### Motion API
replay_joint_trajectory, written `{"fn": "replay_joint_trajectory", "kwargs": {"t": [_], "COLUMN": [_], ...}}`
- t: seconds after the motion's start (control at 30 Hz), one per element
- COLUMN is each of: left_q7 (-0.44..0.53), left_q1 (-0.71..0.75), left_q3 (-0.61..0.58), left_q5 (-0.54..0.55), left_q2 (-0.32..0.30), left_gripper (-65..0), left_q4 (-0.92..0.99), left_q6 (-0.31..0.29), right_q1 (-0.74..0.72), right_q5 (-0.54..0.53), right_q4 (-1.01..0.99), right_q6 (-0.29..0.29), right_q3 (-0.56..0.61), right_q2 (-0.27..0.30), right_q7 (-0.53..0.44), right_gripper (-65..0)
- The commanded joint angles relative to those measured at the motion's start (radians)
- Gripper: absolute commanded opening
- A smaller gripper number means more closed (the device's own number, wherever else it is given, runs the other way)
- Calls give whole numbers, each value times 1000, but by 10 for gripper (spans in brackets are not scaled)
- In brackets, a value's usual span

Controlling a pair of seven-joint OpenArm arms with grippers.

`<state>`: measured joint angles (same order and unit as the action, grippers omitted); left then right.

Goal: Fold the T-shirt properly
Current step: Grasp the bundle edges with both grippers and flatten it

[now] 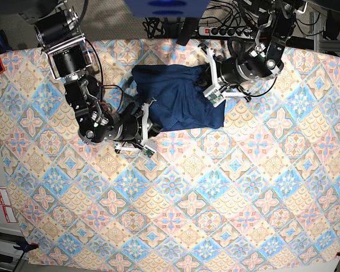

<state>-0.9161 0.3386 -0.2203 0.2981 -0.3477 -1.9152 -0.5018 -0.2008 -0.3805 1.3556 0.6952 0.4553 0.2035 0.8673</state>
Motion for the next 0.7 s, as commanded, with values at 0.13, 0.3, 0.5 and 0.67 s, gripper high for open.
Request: {"fn": "replay_joint_trajectory", "kwargs": {"t": [0.13, 0.3, 0.5, 0.67], "left_q7": [22, 18, 15, 15], "left_q1": [14, 14, -46, -131], "left_q3": [126, 272, 324, 327], "left_q5": [8, 19, 31, 34], "left_q2": [-4, 57, 117, 152], "left_gripper": [-634, -629, -622, -510], "left_q4": [-30, -28, 49, 191], "left_q6": [1, 1, 1, 1], "right_q1": [-1, 33, 37, 37], "right_q5": [-19, -19, -19, -19], "right_q4": [117, 123, 123, 123], "right_q6": [3, 3, 3, 3], "right_q3": [3, 3, 4, 4], "right_q2": [1, 1, 1, 1], "right_q7": [-9, -9, -12, -10], "right_gripper": [-569, -568, -568, -568]}}
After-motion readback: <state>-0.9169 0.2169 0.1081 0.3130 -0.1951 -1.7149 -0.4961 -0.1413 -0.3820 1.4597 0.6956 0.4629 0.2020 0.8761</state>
